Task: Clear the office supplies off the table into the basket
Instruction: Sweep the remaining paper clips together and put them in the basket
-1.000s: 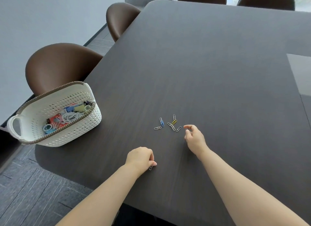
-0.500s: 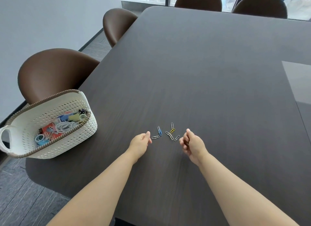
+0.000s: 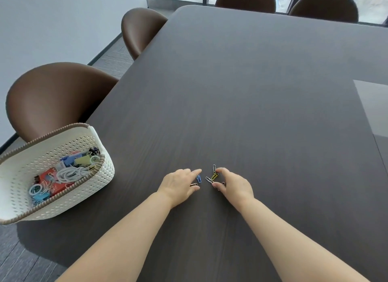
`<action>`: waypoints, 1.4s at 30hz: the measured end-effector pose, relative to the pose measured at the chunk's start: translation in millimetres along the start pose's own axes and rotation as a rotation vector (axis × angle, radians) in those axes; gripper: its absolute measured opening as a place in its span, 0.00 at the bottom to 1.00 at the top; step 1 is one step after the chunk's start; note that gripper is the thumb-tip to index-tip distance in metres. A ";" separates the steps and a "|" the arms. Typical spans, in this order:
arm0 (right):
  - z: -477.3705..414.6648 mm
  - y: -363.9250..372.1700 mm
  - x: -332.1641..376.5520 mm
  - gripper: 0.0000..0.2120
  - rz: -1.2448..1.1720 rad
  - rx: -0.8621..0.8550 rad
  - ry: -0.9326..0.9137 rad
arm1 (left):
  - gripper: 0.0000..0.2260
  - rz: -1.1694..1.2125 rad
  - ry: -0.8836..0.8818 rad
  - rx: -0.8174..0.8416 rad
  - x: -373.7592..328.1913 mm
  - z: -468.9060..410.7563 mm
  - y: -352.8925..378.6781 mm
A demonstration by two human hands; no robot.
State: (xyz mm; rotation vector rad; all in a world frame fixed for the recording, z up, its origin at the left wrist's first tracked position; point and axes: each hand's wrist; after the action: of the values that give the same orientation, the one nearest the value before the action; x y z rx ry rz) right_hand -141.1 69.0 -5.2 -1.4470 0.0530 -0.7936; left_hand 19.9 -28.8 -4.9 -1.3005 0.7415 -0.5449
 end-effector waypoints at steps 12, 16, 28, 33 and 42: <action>-10.1 11.6 -6.5 0.26 0.053 -0.090 -0.167 | 0.08 0.170 0.117 -0.314 24.1 -13.1 12.4; -10.4 20.2 -7.7 0.20 -0.060 -0.181 -0.199 | 0.16 0.182 0.105 -0.322 27.6 -9.0 15.6; -10.2 39.3 0.3 0.04 -0.072 -0.421 -0.253 | 0.11 0.168 -0.092 -0.141 16.4 -12.2 16.7; -7.6 39.1 4.1 0.09 0.062 -0.354 -0.283 | 0.12 0.041 -0.106 -0.020 11.5 -14.8 15.4; -0.7 10.1 4.4 0.11 -0.274 -0.075 0.151 | 0.13 0.007 -0.136 0.030 6.8 -9.5 10.2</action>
State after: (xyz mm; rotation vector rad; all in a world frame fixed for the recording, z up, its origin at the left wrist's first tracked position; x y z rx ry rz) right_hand -133.6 65.4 -12.5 -1.4806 -0.0009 -1.1356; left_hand 16.8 -38.0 -17.0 -1.2937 0.6232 -0.4561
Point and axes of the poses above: each hand's wrist, its own z-axis away from the middle knuckle, its own y-axis out of the palm, x = y × z, and after that the axes turned 11 degrees about -x, right-handed
